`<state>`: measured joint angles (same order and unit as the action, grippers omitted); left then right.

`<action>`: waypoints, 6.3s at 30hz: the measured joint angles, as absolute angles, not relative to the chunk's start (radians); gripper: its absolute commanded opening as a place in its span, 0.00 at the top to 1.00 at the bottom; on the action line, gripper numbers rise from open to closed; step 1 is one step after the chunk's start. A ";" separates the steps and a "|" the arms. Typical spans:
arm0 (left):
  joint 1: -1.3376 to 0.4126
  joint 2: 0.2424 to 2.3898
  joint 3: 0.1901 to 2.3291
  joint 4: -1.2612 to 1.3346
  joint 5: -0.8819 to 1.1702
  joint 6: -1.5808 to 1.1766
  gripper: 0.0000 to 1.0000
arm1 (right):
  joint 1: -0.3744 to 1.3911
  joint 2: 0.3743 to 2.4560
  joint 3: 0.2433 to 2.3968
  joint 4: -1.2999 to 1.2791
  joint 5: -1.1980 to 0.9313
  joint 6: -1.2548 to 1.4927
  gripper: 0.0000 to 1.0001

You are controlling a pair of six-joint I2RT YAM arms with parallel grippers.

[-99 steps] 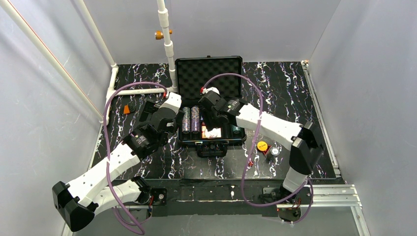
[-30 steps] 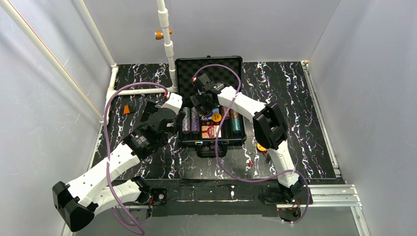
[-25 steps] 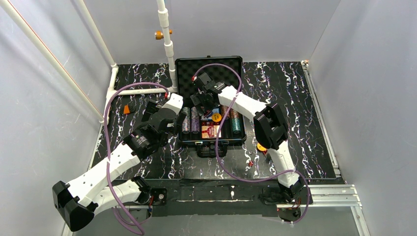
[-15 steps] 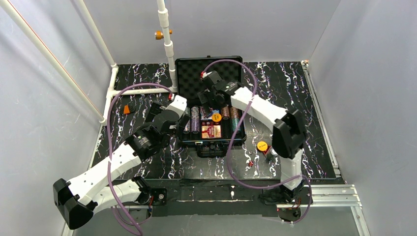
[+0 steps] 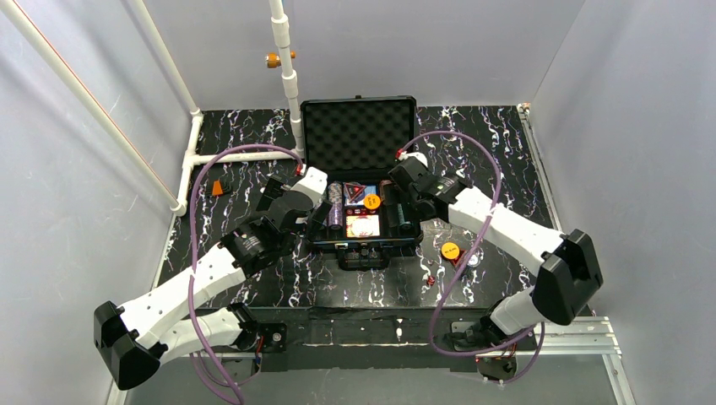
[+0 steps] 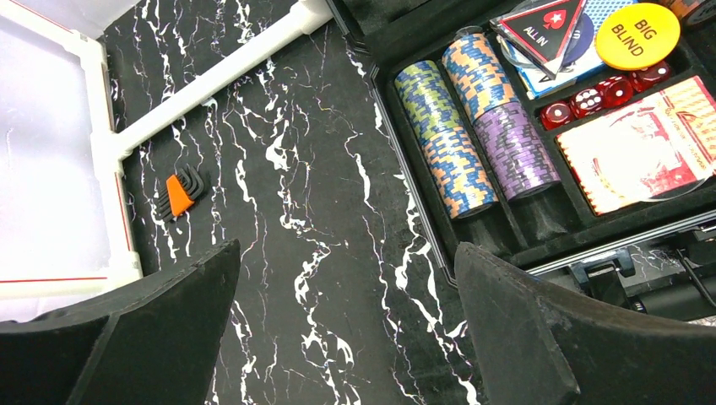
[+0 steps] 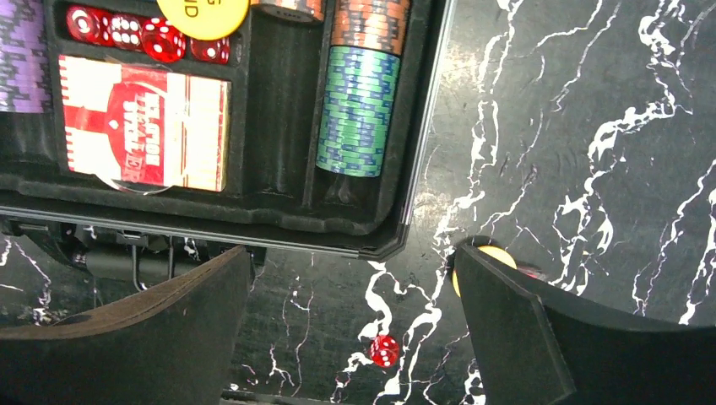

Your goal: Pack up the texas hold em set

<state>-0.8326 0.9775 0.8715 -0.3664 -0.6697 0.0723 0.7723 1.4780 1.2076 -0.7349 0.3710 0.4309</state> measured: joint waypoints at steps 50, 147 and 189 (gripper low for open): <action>-0.955 1.027 0.881 -0.409 -0.353 -0.074 0.07 | 0.547 1.148 0.954 -0.822 0.313 0.570 0.02; -1.393 2.189 1.696 -0.524 -0.425 -0.450 0.63 | 0.544 0.892 1.109 -0.738 0.528 0.526 0.02; -1.382 2.107 1.632 -0.508 -0.436 -0.442 1.00 | 0.544 0.969 1.187 -0.717 0.517 0.519 0.02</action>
